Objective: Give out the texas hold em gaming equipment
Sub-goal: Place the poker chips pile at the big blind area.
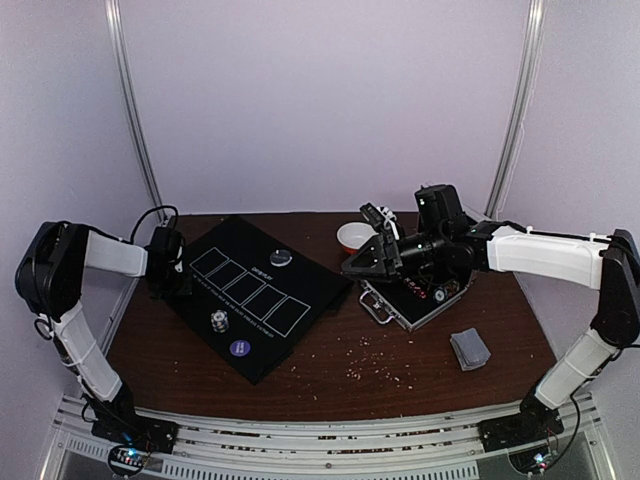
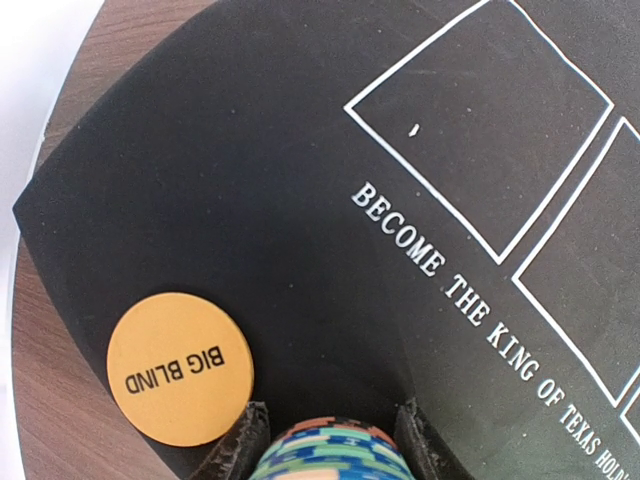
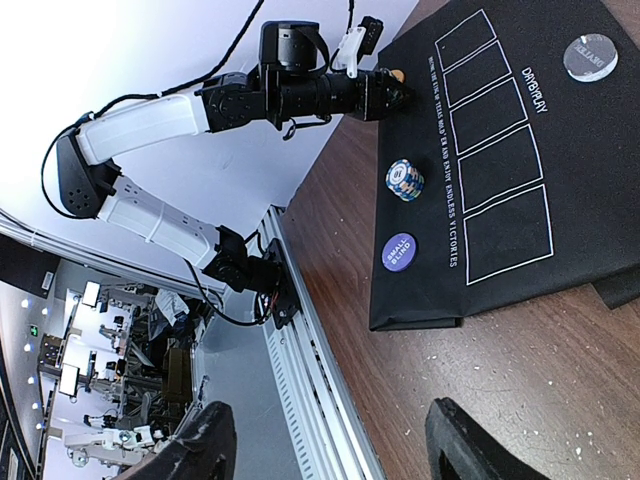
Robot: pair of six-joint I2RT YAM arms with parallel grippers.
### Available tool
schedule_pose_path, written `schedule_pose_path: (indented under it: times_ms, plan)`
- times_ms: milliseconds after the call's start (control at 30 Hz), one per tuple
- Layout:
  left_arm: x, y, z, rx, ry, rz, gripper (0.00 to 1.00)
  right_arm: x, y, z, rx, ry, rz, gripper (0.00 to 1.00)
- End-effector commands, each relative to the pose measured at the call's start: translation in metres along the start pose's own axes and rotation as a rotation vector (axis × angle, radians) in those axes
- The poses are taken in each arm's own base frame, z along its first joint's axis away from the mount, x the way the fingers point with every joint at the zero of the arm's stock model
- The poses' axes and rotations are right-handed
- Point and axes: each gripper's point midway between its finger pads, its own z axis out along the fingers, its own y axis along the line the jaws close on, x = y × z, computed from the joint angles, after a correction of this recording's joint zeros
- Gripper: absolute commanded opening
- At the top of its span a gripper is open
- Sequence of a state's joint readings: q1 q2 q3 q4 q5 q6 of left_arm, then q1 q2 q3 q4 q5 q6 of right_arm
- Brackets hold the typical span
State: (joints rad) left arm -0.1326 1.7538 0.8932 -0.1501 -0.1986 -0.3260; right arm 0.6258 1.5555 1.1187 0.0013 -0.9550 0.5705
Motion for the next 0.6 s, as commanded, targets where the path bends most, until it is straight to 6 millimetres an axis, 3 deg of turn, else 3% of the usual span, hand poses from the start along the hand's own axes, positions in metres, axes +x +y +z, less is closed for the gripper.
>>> schedule_pose_path:
  times_ms: [0, 567]
  plan:
    - [0.007, 0.011, 0.01, -0.044, 0.03, 0.003, 0.28, -0.001, 0.009, -0.008, -0.014, -0.011, -0.035, 0.67]
    - [0.02, -0.002, 0.024, 0.018, 0.098, 0.043, 0.49, -0.006, 0.012, -0.01, -0.004, -0.015, -0.042, 0.67]
